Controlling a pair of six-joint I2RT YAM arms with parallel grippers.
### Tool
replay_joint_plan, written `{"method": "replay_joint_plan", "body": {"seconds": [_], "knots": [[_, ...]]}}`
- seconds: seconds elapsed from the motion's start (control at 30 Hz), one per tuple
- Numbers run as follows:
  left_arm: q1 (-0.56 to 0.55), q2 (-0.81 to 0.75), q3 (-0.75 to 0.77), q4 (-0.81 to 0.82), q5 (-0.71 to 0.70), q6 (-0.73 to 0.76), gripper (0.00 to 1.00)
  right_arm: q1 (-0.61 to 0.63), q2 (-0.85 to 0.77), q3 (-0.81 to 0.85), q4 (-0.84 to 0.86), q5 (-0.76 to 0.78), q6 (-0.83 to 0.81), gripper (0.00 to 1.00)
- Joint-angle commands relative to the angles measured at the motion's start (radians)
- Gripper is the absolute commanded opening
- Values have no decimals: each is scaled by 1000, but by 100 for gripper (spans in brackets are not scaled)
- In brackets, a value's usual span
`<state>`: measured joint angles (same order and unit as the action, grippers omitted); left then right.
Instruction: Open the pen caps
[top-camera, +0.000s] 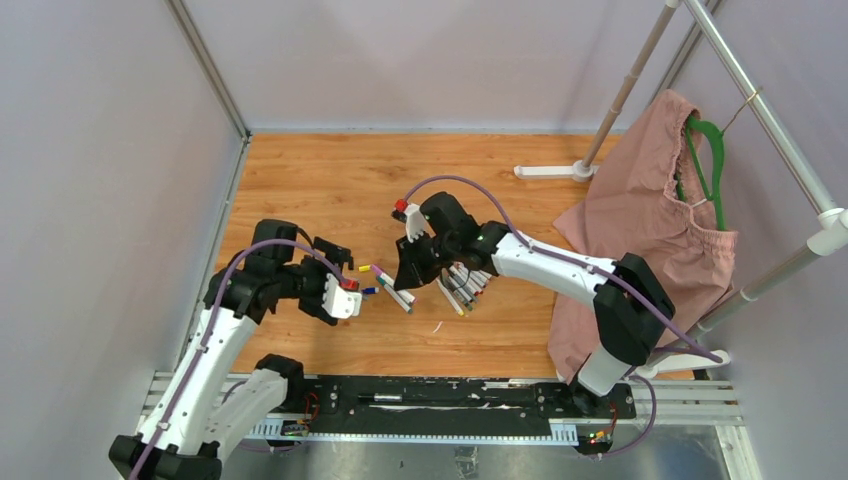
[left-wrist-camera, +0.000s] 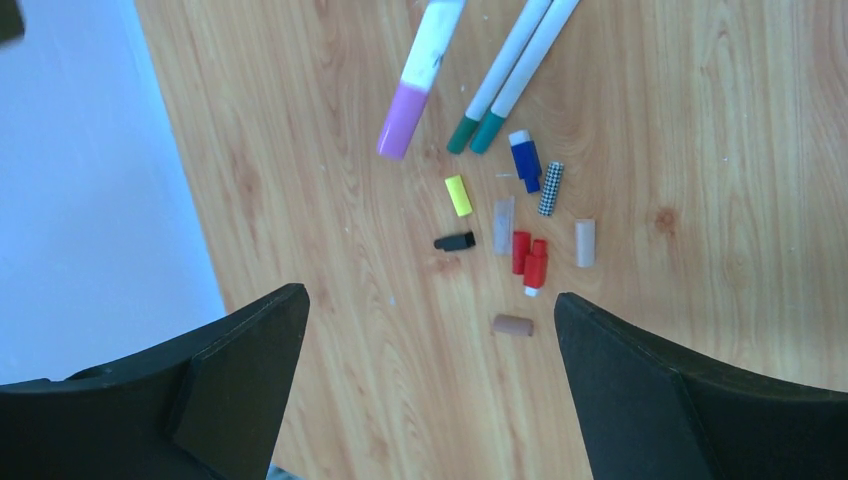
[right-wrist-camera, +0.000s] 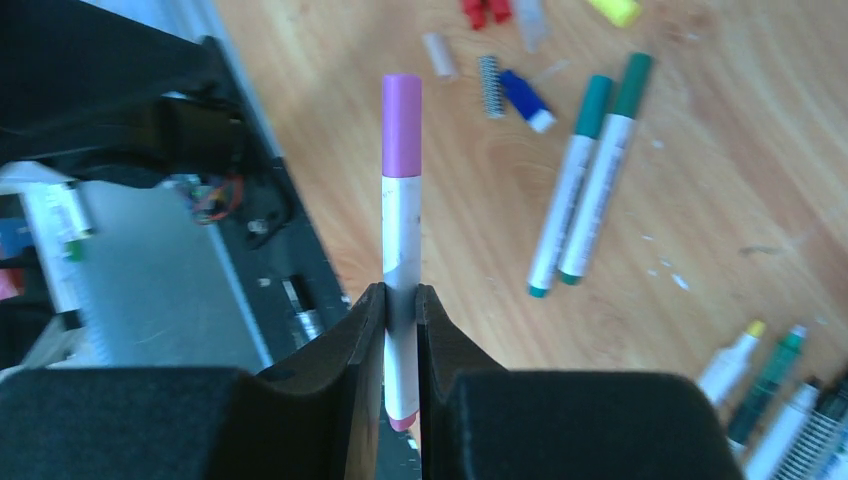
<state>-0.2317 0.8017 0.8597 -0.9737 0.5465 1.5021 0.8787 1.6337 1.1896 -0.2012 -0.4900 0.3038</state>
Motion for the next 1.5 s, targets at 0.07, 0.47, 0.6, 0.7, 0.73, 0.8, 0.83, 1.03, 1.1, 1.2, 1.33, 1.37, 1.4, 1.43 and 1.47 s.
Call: {"method": "replay_joint_plan", "body": {"seconds": [0.07,0.47,0.6,0.7,0.73,0.8,0.83,1.03,1.1,1.2,1.33,1.37,1.4,1.43,1.47], "knots": [[-123,45,1,64,-83,99,95,-1,21,102,-33,-222,117,0],[-237,141,55,111,-194,78,66,0,83,183,-30,-291,158,0],[-254,159,83,110,-211,59,52,0,98,183,-28,-291,173,0],[-269,166,90,110,-232,68,41,0,103,178,-10,-298,193,0],[-271,169,89,110,-239,70,38,-1,103,177,-4,-298,196,0],[-271,173,89,110,-255,71,33,-1,102,175,1,-300,201,0],[-271,175,86,109,-265,73,31,-1,102,173,1,-299,200,0],[-271,165,80,108,-269,67,13,-13,98,160,-1,-285,220,0],[-271,162,83,109,-266,58,10,-19,95,153,8,-275,240,15],[-271,168,94,109,-264,30,4,-19,89,127,77,-269,296,34],[-271,185,117,108,-266,-8,0,-17,101,103,183,-299,369,40],[-271,188,124,109,-266,-23,0,-16,109,105,190,-304,377,40],[-271,192,130,108,-267,-29,0,-14,114,107,193,-311,381,39],[-271,192,131,108,-268,-29,0,-14,118,107,193,-314,384,36],[-271,191,130,108,-270,-29,0,-14,119,104,194,-315,388,30]]}}
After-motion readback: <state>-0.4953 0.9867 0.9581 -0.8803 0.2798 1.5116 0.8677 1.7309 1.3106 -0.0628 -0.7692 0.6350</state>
